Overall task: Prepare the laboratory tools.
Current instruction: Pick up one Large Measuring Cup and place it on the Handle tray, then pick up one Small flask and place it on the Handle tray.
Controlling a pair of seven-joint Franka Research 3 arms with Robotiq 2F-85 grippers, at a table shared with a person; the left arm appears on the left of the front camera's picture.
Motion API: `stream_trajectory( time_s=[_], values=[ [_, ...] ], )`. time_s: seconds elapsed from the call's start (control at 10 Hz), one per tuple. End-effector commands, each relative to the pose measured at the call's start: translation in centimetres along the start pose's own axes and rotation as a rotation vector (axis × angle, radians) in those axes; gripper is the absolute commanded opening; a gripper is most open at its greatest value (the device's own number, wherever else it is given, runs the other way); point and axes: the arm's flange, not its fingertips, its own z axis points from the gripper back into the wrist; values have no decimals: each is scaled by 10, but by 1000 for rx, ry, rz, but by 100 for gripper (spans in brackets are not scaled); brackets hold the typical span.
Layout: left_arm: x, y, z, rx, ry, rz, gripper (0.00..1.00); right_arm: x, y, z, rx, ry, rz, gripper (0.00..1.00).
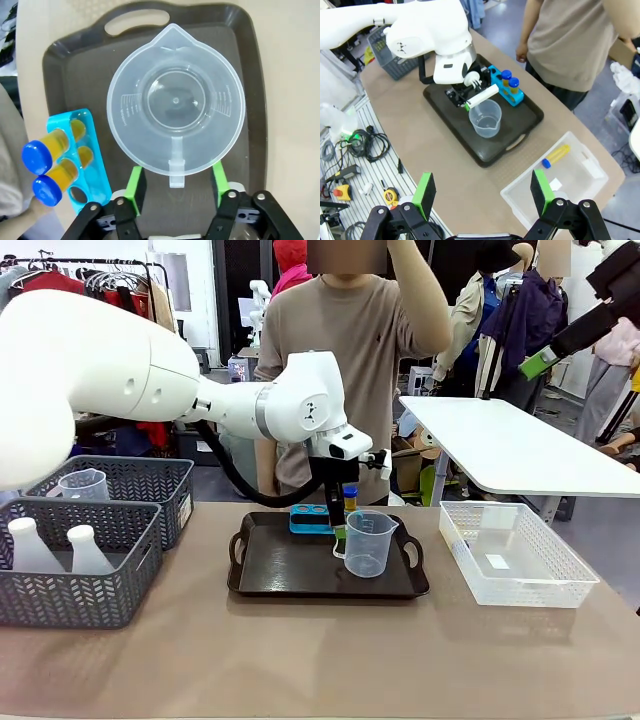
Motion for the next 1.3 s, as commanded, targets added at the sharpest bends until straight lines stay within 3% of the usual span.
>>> stream_trajectory(
  time_s=[0.0, 0.6, 0.9, 1.2],
  values=[
    [-6, -11, 15, 7, 2, 4, 100, 1, 1, 1, 6, -8, -8, 100],
    [-15, -39, 58, 6, 33, 55, 100, 1, 1, 1, 6, -8, -8, 100],
    [-25, -53, 101, 79, 49, 134, 100, 1, 1, 1, 6, -8, -8, 100],
    [-57, -78, 157, 102, 121, 410, 100, 1, 1, 1, 6, -8, -8, 100]
  ],
)
